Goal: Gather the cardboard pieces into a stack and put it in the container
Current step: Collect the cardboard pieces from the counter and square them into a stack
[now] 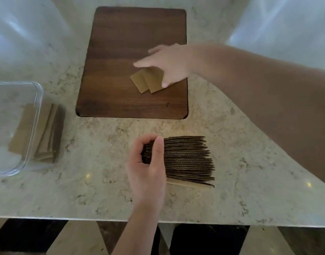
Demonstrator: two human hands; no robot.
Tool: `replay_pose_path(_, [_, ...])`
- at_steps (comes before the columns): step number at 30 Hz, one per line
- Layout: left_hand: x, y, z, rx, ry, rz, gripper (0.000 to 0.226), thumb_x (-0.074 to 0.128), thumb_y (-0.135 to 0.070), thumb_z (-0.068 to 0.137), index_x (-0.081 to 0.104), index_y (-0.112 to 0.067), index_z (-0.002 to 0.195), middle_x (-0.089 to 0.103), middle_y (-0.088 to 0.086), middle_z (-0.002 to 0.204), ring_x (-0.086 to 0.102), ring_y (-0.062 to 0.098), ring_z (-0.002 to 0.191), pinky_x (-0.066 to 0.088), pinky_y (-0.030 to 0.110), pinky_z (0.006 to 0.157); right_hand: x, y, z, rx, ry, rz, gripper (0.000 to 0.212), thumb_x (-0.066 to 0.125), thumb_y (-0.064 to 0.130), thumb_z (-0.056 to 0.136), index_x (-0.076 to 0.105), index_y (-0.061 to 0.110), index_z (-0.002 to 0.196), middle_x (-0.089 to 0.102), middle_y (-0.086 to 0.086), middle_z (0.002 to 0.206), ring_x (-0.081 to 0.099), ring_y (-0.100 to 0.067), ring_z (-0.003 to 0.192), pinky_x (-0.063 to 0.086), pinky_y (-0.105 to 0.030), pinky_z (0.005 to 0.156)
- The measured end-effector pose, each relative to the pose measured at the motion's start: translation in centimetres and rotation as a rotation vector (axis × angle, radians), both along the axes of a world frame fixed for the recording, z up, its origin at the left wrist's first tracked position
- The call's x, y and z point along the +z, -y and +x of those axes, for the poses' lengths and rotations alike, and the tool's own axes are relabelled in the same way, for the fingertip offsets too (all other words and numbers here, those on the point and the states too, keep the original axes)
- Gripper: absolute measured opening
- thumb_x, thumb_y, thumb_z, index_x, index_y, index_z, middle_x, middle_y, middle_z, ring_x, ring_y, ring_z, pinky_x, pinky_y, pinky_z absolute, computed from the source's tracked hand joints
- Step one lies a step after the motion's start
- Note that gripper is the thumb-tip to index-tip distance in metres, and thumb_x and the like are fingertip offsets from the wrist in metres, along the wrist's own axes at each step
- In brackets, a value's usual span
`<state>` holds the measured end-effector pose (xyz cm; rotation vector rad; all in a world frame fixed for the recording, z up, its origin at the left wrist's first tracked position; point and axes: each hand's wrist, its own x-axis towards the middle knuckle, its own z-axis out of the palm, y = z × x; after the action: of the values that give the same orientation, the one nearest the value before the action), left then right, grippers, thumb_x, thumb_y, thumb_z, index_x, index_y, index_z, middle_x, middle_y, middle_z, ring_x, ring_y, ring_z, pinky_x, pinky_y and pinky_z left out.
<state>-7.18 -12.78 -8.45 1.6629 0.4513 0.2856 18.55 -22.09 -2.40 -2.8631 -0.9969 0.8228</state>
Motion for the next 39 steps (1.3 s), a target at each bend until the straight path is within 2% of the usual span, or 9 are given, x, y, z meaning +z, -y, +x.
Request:
replay_pose_path(5, [-0.5, -0.2, 0.0, -0.015, 0.007, -0.02, 0.011, 0.063, -0.044, 0.096, 0.07, -0.049, 0.089, 0.071, -0.018, 0.09, 0.067, 0.007, 0.087, 0.053, 0.025, 0.078, -0.6, -0.3, -0.1, -0.021, 0.164, -0.076, 0.078, 0.085, 0.045, 0.08, 0.05, 0.013, 0.141, 0.048, -0.012, 0.136, 0.043, -0.035, 0.132, 0.037, -0.054, 0.104])
replay_pose_path(10, [-0.7, -0.2, 0.0, -0.021, 0.02, -0.026, 0.011, 0.062, -0.045, 0.097, 0.069, -0.049, 0.09, 0.071, -0.02, 0.089, 0.066, 0.006, 0.084, 0.05, 0.029, 0.076, -0.3, 8.3, -0.2, -0.244, -0.001, 0.102, 0.034, 0.068, 0.047, 0.095, 0.047, 0.021, 0.093, 0.046, 0.001, 0.106, 0.05, -0.023, 0.099, 0.037, -0.034, 0.07])
replay_pose_path(15, [-1.1, -0.1, -0.1, -0.009, 0.013, -0.037, 0.012, 0.061, -0.044, 0.097, 0.068, -0.05, 0.089, 0.07, -0.022, 0.087, 0.064, 0.001, 0.082, 0.051, 0.018, 0.074, -0.2, 18.1, 0.7, -0.517, -0.048, -0.103, 0.019, 0.074, 0.029, 0.094, 0.057, 0.025, 0.103, 0.044, -0.002, 0.136, 0.053, -0.037, 0.121, 0.045, -0.055, 0.103])
replay_pose_path(20, [-1.0, 0.0, 0.0, -0.009, 0.028, -0.009, 0.013, 0.06, -0.042, 0.098, 0.068, -0.05, 0.09, 0.07, -0.021, 0.088, 0.064, 0.003, 0.083, 0.051, 0.018, 0.075, -1.3, 17.9, -2.7, -0.571, -0.083, -0.043, 0.071, 0.087, 0.037, 0.082, 0.04, 0.03, 0.136, 0.052, 0.0, 0.121, 0.057, -0.033, 0.107, 0.045, -0.042, 0.083])
replay_pose_path(24, [-0.8, 0.2, 0.0, 0.001, 0.019, -0.013, 0.013, 0.061, -0.043, 0.097, 0.068, -0.05, 0.089, 0.069, -0.02, 0.088, 0.063, 0.007, 0.084, 0.054, 0.034, 0.079, -0.3, 14.8, -6.5, -0.564, -0.043, 0.025, 0.031, 0.082, 0.03, 0.086, 0.058, 0.016, 0.102, 0.059, -0.002, 0.093, 0.06, -0.032, 0.096, 0.038, -0.031, 0.062])
replay_pose_path(29, [-0.7, 0.2, 0.0, -0.001, 0.025, 0.044, 0.011, 0.062, -0.047, 0.093, 0.066, -0.057, 0.09, 0.06, -0.007, 0.122, 0.061, 0.008, 0.116, 0.052, 0.032, 0.103, 1.1, 6.3, -14.0, -0.266, -0.016, 0.235, 0.019, 0.057, 0.02, 0.103, 0.046, 0.027, 0.09, 0.055, 0.004, 0.094, 0.056, -0.019, 0.089, 0.048, -0.036, 0.072])
replay_pose_path(33, [-0.8, 0.3, 0.0, 0.043, 0.069, -0.048, 0.032, 0.065, -0.033, 0.095, 0.06, -0.058, 0.115, 0.058, 0.003, 0.143, 0.055, 0.024, 0.14, 0.046, 0.057, 0.114, 1.3, 2.7, -17.4, -0.165, 0.049, 0.318, 0.025, 0.05, 0.017, 0.107, 0.035, 0.027, 0.089, 0.047, 0.011, 0.078, 0.046, -0.007, 0.066, 0.04, -0.033, 0.055])
replay_pose_path(36, [-1.3, 0.3, -0.1, 0.043, 0.106, -0.13, 0.052, 0.067, -0.022, 0.097, 0.049, -0.033, 0.144, 0.052, 0.01, 0.153, 0.05, 0.032, 0.147, 0.042, 0.064, 0.117, 1.6, 2.2, -18.2, -0.152, 0.079, 0.341, 0.013, 0.048, 0.015, 0.106, 0.043, 0.024, 0.099, 0.047, 0.009, 0.083, 0.048, -0.013, 0.072, 0.043, -0.034, 0.06])
replay_pose_path(39, [-1.5, 0.2, -0.3, 0.015, 0.11, -0.124, 0.06, 0.064, -0.024, 0.099, 0.041, -0.031, 0.154, 0.049, -0.016, 0.157, 0.051, 0.009, 0.145, 0.045, 0.055, 0.118, 1.1, 2.3, -18.6, -0.15, 0.066, 0.302, 0.017, 0.042, 0.021, 0.109, 0.053, 0.021, 0.122, 0.059, 0.005, 0.103, 0.058, -0.021, 0.094, 0.053, -0.039, 0.077])
